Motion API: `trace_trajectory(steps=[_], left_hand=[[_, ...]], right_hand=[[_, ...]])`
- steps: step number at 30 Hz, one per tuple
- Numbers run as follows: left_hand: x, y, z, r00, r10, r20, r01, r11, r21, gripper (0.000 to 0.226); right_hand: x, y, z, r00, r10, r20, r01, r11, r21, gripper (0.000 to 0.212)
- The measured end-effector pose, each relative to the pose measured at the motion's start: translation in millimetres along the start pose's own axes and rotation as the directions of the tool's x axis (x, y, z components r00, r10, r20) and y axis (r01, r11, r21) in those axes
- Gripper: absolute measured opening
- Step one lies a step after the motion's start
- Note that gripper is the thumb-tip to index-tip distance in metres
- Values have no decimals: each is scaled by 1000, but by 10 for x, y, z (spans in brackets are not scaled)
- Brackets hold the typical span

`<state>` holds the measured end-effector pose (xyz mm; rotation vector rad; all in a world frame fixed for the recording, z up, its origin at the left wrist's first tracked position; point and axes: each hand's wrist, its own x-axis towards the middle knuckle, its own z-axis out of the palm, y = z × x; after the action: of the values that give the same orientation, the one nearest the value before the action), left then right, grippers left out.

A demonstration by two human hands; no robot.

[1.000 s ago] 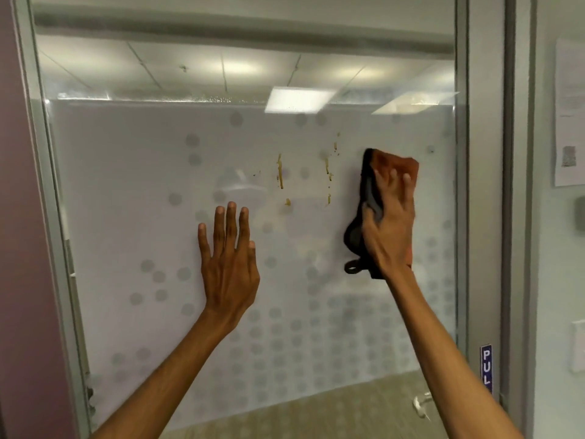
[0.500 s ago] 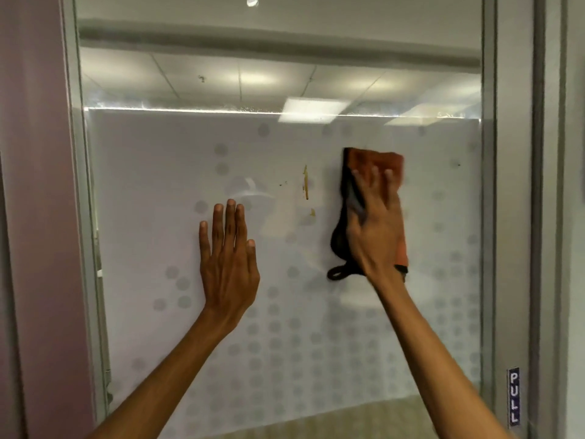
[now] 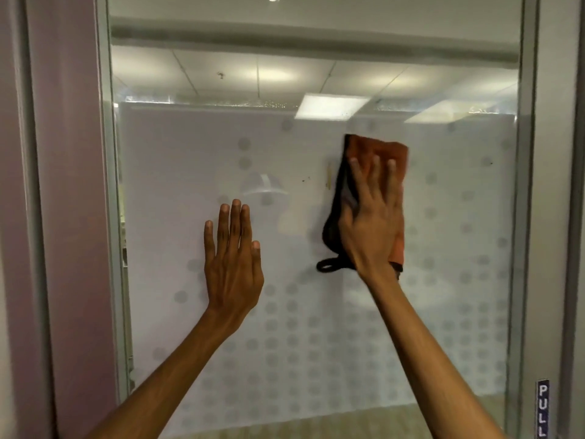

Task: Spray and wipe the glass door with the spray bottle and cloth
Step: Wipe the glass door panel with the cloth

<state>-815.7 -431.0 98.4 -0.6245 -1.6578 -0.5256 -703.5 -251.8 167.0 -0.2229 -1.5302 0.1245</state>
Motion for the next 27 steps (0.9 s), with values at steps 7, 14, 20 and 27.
trace_trajectory(steps=[7,14,20,27], left_hand=[[59,-176,-97,999,48,23,-48,999,7,58],[371,-110,-149,1000,2,-10,-2,1000,-15,57],[425,-176,-156,1000,24,-20,-24,1000,10,58],[538,-114,-113,999,3,-45,-1,1000,24,58]], right_hand=[[-682,229,-74,955,-224,196,235,971,-33,76],[321,-363,166,989,-141,54,143,989,-37,67],[-321,-39,121,917,-355,179,370,927,-56,66],[363,-429,268,978,-194,71,198,980,-39,65]])
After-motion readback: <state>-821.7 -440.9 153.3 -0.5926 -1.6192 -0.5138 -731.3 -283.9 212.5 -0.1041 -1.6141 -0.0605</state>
